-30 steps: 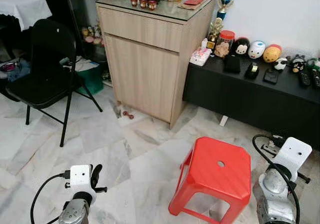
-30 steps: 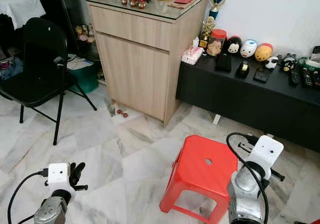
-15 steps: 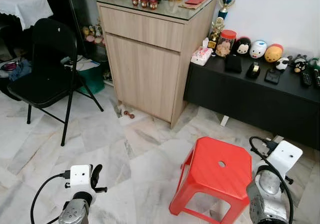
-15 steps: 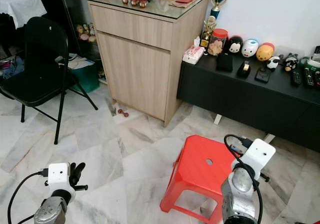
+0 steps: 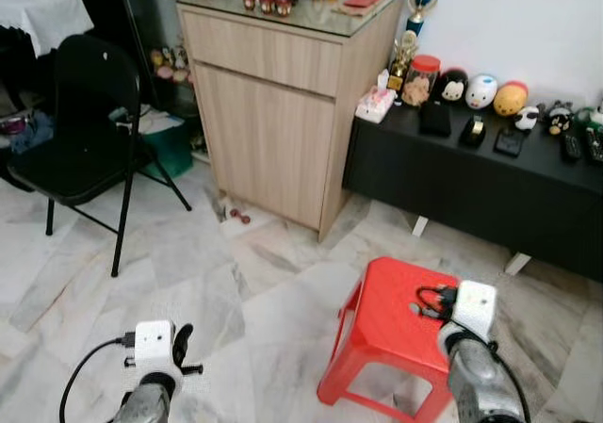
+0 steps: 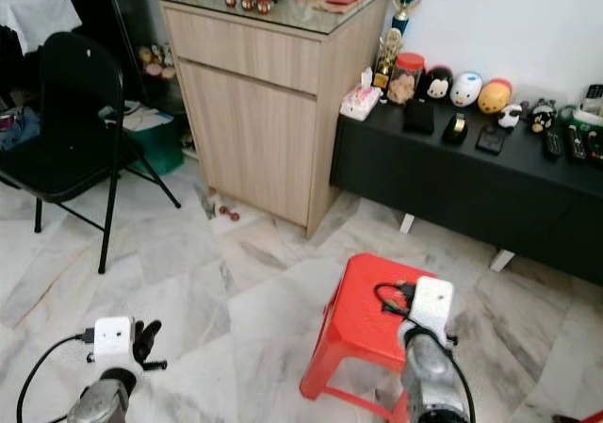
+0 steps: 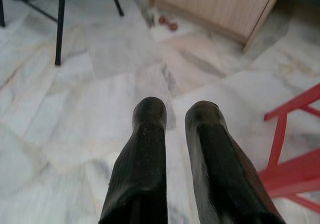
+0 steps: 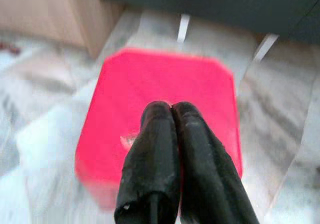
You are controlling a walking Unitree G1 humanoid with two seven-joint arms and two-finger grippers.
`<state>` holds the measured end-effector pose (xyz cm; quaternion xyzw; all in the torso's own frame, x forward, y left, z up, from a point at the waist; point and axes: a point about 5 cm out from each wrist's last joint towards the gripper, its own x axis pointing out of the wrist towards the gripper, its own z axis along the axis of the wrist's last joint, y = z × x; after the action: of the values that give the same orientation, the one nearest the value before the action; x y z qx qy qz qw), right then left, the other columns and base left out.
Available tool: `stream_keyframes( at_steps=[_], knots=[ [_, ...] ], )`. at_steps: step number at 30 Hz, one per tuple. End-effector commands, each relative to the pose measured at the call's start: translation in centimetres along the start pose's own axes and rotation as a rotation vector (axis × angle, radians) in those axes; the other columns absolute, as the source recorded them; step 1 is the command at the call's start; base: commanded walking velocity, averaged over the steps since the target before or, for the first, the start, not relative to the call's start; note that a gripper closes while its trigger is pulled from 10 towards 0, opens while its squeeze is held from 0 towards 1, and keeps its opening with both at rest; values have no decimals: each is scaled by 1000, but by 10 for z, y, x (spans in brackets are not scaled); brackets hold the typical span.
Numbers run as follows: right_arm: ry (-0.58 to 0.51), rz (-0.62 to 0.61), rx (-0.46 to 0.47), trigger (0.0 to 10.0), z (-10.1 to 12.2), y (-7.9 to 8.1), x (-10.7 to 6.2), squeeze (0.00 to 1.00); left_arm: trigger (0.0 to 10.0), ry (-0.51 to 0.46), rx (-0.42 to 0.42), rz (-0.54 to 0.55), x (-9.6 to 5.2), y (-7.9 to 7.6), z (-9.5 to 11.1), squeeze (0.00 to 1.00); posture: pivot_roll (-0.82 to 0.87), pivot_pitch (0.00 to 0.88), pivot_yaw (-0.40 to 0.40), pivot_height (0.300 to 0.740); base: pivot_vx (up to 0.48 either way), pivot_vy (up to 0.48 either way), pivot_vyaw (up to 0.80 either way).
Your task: Hang keys on a hook
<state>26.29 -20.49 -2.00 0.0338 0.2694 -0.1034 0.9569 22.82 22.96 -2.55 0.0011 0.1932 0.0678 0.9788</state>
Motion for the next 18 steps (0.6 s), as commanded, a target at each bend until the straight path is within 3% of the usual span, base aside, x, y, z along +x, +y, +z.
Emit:
stream_keyframes(
  at_steps=[1,7,11,18],
  knots=[
    [36,15,-20,10000,-8,-4,-1,0,10000,51,-10,15,-3,1,-9,0,171,16,-75,740,0,0,0],
    [238,99,-88,10000,-53,-1,-14,0,10000,181,-23,36,-14,4,-34,0,177,15,-75,740,0,0,0],
    [271,102,-81,10000,-61,-2,-17,0,10000,211,-19,39,-16,5,-39,0,181,16,-75,740,0,0,0],
    [382,77,-96,10000,-87,-14,-31,0,10000,356,1,49,-31,13,-62,0,180,11,-73,740,0,0,0]
  ],
)
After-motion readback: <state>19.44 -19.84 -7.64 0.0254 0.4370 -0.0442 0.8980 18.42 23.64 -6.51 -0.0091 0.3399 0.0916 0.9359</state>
